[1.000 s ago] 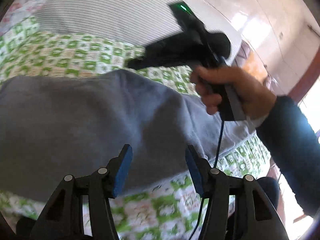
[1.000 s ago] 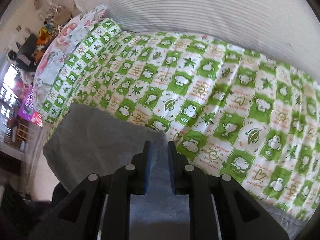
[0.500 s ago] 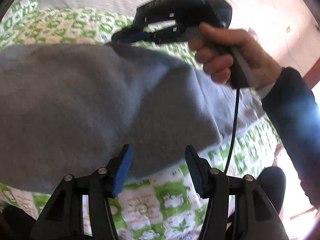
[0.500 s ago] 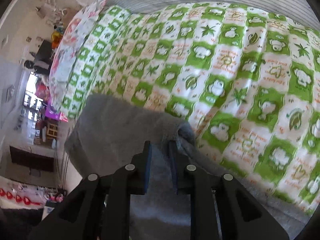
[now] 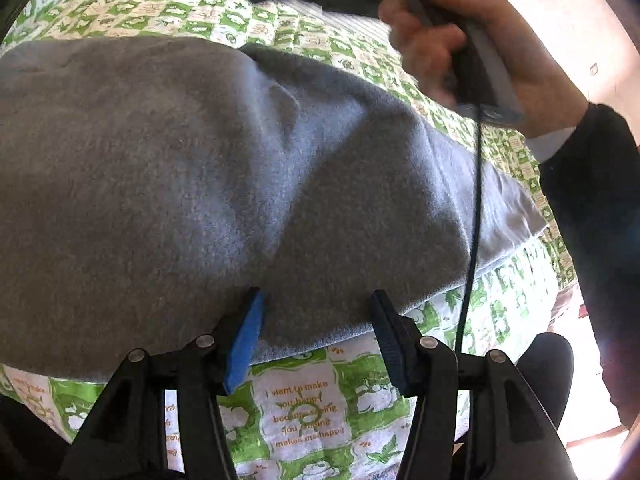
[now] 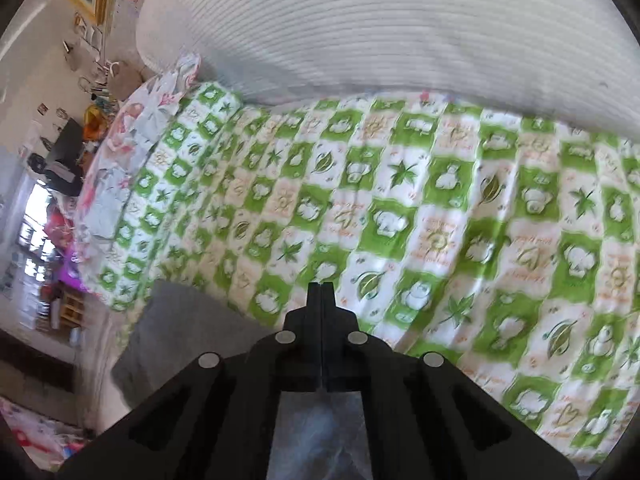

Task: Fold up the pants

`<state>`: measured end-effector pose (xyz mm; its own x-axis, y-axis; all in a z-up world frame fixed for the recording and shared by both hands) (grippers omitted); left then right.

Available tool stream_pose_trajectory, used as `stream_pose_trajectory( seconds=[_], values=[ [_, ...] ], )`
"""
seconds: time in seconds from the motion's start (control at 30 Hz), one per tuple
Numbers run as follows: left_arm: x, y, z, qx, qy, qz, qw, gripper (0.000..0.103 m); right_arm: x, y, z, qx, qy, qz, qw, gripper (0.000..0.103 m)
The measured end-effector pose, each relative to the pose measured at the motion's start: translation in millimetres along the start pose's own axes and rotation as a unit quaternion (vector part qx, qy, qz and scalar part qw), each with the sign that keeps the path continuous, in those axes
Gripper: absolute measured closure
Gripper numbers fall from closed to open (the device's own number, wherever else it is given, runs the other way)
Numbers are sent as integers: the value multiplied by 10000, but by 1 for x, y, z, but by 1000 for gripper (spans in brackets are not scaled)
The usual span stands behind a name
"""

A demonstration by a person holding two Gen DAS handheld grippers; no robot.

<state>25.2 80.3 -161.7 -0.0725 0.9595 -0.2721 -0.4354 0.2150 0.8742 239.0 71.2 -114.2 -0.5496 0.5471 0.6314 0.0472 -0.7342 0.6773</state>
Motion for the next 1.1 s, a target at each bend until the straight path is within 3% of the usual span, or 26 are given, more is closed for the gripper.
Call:
stream_pose_trajectory(
  seconds=[0.03,0.1,0.13,0.23,0.27,0.3,0.4,0.47,0.57,0.7,0.97,1.1],
  values=[
    [3,2,0,15,39,17,10000,48,-3,-7,-4,364,-125,-2,9993,92],
    [8,7,1,-20,128,9,9999,48,-7,-11,-18,750,-118,-378,9964,53],
    [9,10,2,-93,136,75,9998,48,-8,-12,-25,827,-24,-535,9951,50],
    [15,0,-2,137,149,82,9998,48,-8,-22,-39,1032,22,-328,9941,57],
    [14,-2,-3,156,109,86,9998,48,-8,-27,-42,1099,25,-276,9936,81],
    [16,-1,-4,128,56,113,9998,48,-10,-33,-45,1111,121,-556,9922,95],
    [10,0,-5,162,-15,187,9997,48,-9,-26,-34,704,197,-605,9955,96],
    [6,-3,-7,186,-25,181,9997,48,-13,-8,-20,178,12,-478,9987,96],
    [6,-2,-9,224,-9,125,9997,48,-24,-21,-24,369,-38,-758,9964,96],
    [10,4,-11,258,-48,109,9996,48,-34,-17,-30,137,-510,-605,9968,88],
    [-11,23,-11,178,-419,281,9986,48,-11,81,-76,-458,-442,-498,9967,80],
    [-40,34,-5,58,-711,180,9973,47,-14,131,-116,-778,-594,-690,9928,58]
  ],
)
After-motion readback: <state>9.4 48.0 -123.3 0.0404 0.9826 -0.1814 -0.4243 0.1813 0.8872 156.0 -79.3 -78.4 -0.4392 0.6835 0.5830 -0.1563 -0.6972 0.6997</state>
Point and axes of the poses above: each gripper's, at about its wrist camera, not at the fingertips, and y roughly against the way its jaws point, x to its left, z to its top, the point moved 3 cm from there along -y, roughly the way its jaws point, and after that the axes turned 13 degrees about z, right-handed, at the moved point
